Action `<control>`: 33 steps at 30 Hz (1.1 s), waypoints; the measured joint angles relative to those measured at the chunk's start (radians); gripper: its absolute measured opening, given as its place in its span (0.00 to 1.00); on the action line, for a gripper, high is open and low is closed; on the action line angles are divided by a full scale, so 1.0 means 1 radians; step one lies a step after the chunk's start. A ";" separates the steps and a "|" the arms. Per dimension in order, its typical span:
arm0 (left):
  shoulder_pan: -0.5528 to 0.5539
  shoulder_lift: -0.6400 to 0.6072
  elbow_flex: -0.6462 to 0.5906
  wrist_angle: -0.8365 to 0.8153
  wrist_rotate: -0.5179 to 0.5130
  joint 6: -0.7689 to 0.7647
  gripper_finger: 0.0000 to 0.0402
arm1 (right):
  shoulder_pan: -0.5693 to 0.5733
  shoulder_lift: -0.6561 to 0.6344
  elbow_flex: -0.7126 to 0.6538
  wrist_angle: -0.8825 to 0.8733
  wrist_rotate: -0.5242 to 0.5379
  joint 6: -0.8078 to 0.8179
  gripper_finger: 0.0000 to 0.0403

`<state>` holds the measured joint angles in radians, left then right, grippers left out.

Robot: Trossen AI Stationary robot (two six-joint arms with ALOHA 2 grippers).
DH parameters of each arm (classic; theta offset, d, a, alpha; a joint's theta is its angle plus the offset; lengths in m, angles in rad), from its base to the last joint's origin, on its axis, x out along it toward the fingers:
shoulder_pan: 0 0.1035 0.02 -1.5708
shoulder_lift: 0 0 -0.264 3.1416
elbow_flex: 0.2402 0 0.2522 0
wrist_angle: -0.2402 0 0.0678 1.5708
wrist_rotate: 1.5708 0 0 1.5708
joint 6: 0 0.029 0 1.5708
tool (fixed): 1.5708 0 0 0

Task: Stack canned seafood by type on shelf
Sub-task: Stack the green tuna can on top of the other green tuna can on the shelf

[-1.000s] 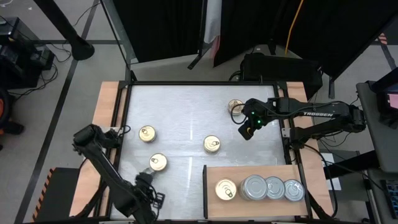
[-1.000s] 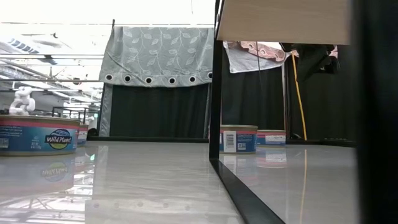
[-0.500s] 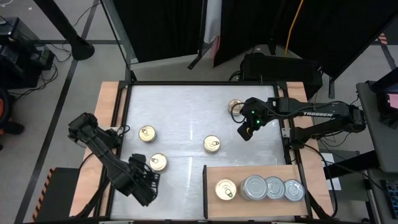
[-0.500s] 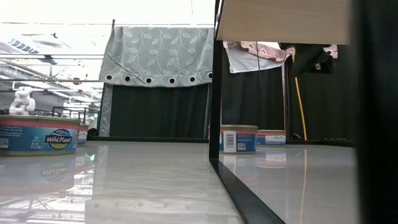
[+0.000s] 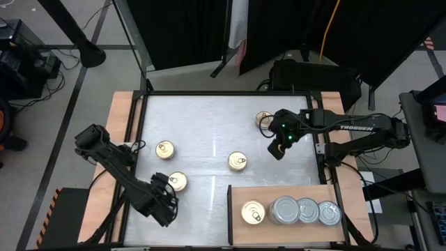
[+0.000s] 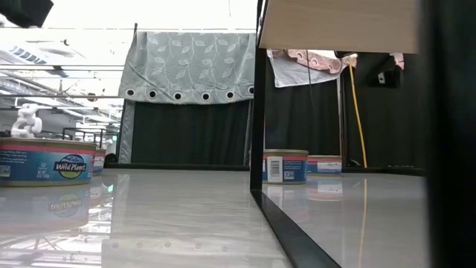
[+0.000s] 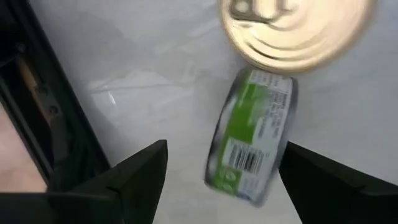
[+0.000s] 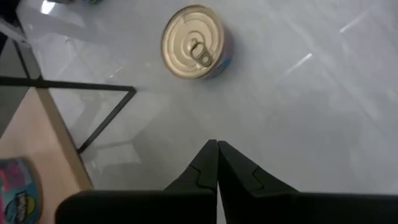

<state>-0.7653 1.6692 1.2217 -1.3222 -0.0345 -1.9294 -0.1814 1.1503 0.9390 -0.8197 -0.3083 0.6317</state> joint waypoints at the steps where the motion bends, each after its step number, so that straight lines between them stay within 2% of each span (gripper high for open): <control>1: 0.000 0.000 -0.012 0.004 -0.001 0.005 0.74 | 0.000 -0.001 0.000 0.000 -0.010 -0.004 0.00; 5: 0.002 0.000 -0.071 0.150 0.007 0.058 0.69 | 0.000 -0.026 0.000 0.003 -0.014 -0.003 0.00; 10: 0.001 0.001 -0.114 0.240 0.023 0.031 0.52 | 0.000 -0.072 0.000 0.032 -0.011 0.020 0.00; 14: 0.002 -0.005 -0.075 0.232 0.023 0.016 0.35 | 0.000 -0.123 0.004 0.066 -0.004 0.038 0.00; 19: -0.017 -0.051 0.050 0.235 -0.005 -0.026 0.35 | 0.000 -0.182 0.112 0.059 0.072 0.016 0.01; 22: -0.025 -0.100 0.150 0.236 -0.105 -0.021 0.35 | 0.000 -0.196 0.225 0.061 0.083 -0.017 0.07; 27: 0.015 -0.192 0.296 0.235 -0.442 0.069 0.37 | 0.043 -0.176 0.448 0.056 0.093 0.089 0.22; 30: 0.074 -0.235 0.363 0.255 -0.609 0.185 0.37 | 0.098 -0.138 0.570 0.013 0.089 0.194 0.34; 33: 0.168 -0.264 0.401 0.391 -0.681 0.367 0.35 | 0.160 -0.093 0.653 0.002 0.079 0.281 0.46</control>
<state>-0.5974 1.4055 1.6222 -0.9313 -0.7155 -1.5624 -0.0213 1.0573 1.5919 -0.8181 -0.2294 0.9128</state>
